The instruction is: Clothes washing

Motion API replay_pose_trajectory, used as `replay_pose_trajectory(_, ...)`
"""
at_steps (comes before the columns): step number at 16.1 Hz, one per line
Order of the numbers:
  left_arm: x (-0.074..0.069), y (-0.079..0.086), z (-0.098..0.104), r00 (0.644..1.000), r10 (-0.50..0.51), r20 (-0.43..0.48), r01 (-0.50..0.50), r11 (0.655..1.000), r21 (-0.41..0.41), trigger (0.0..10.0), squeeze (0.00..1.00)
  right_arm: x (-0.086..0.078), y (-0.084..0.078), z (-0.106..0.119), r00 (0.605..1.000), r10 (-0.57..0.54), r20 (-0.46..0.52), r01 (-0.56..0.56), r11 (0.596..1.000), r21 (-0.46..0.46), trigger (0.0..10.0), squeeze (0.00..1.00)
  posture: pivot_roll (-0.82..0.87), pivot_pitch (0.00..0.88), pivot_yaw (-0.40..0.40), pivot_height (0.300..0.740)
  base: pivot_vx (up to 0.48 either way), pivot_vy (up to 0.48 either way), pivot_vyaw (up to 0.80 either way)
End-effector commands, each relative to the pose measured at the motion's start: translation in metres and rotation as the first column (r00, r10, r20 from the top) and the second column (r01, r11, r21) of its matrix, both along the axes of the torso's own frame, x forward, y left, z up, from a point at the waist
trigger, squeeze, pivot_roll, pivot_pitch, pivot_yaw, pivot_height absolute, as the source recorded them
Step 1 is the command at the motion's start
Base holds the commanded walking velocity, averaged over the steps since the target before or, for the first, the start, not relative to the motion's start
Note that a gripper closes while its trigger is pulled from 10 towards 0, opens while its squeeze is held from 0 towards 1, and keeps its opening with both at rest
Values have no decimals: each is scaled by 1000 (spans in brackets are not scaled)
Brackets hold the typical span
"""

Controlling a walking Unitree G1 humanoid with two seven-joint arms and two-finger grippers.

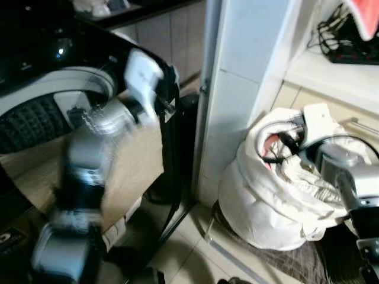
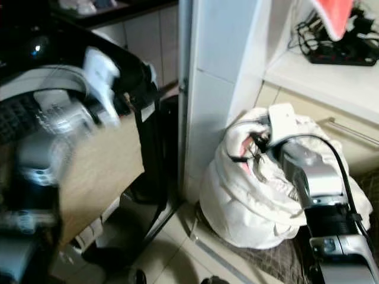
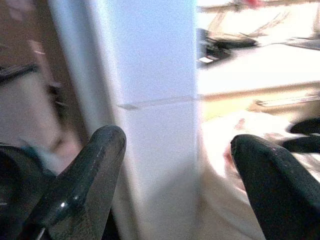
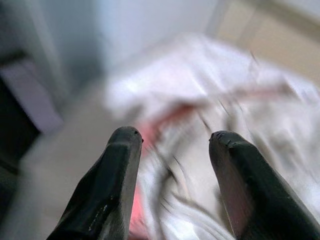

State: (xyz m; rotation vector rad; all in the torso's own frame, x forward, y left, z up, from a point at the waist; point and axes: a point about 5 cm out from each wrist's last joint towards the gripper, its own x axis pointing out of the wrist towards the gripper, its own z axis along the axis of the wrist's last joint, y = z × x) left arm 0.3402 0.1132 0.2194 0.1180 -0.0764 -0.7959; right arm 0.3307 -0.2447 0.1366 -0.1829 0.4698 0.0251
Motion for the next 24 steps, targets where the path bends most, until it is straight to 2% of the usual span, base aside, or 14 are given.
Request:
replay_pose_trajectory(1, 0, 2, 8, 1000, 13, 25, -13, 1000, 12, 10000, 0, 3, -3, 5, 1000, -7, 26, 7, 1000, -19, 10000, 1000, -44, 42, 45, 740, 0, 0, 0)
replay_pose_trajectory(2, -7, -5, 2, 1000, 2, 17, -2, 1000, 5, 10000, 0, 3, -13, -4, 998, -59, 2, 59, 998, -22, 10000, 1000, -42, 49, 49, 740, 0, 0, 0)
replay_pose_trajectory(3, -23, -18, -10, 998, -57, 3, 57, 998, 1, 10000, 0, 0, -34, -27, 985, -149, -83, 143, 987, -73, 10000, 1000, -38, 59, 51, 740, 0, 0, 0)
replay_pose_trajectory(4, -35, -25, -17, 996, -94, -2, 94, 996, 13, 10000, 0, -4, -47, -40, 973, -190, -135, 168, 973, -155, 10000, 1000, -31, 66, 49, 740, 0, 0, 0)
replay_pose_trajectory(6, -42, -26, -19, 993, -122, -8, 122, 992, 27, 10000, 0, -7, -55, -42, 964, -218, -155, 180, 957, -228, 10000, 1000, -26, 69, 45, 740, 0, 0, 0)
replay_pose_trajectory(8, -58, -30, -23, 976, -212, -48, 213, 977, 17, 10000, 0, -11, -70, -43, 942, -292, -167, 241, 931, -274, 10000, 1000, -23, 72, 46, 740, 0, 0, 0)
replay_pose_trajectory(9, -66, -32, -24, 963, -261, -70, 261, 965, -3, 10000, 0, -14, -75, -47, 934, -316, -167, 262, 923, -281, 10000, 878, -25, 72, 52, 740, 0, 0, 0)
replay_pose_trajectory(10, -71, -35, -24, 954, -289, -76, 288, 957, -24, 10000, 0, -16, -79, -53, 931, -325, -169, 271, 922, -276, 10000, 0, -25, 70, 54, 740, 0, 0, 0)
replay_pose_trajectory(14, -74, -37, -26, 954, -288, -86, 289, 957, -11, 10000, 0, -21, -80, -64, 924, -325, -204, 277, 933, -231, 10000, 0, -21, 68, 56, 740, 0, 0, 0)
replay_pose_trajectory(15, -75, -36, -26, 953, -288, -95, 288, 957, -7, 10000, 0, -22, -80, -66, 922, -322, -217, 275, 936, -219, 0, 0, -19, 65, 54, 740, 0, 0, 0)
replay_pose_trajectory(19, -81, -36, -26, 936, -327, -128, 328, 945, -12, 10000, 0, -20, -80, -65, 926, -308, -218, 265, 942, -204, 0, 0, -21, 58, 53, 740, 0, 0, 0)
replay_pose_trajectory(20, -88, -36, -30, 905, -387, -175, 394, 919, 3, 10000, 0, -20, -81, -65, 927, -300, -223, 257, 945, -203, 0, 0, -22, 58, 52, 740, 0, 0, 0)
replay_pose_trajectory(22, -98, -33, -38, 863, -444, -240, 466, 884, 40, 10000, 0, -20, -81, -65, 928, -295, -230, 250, 947, -203, 0, 0, -21, 60, 51, 740, 0, 0, 0)
replay_pose_trajectory(24, -99, -31, -40, 855, -448, -261, 476, 878, 53, 10000, 0, -21, -83, -64, 927, -293, -234, 248, 947, -205, 0, 0, -22, 61, 51, 740, 0, 0, 0)
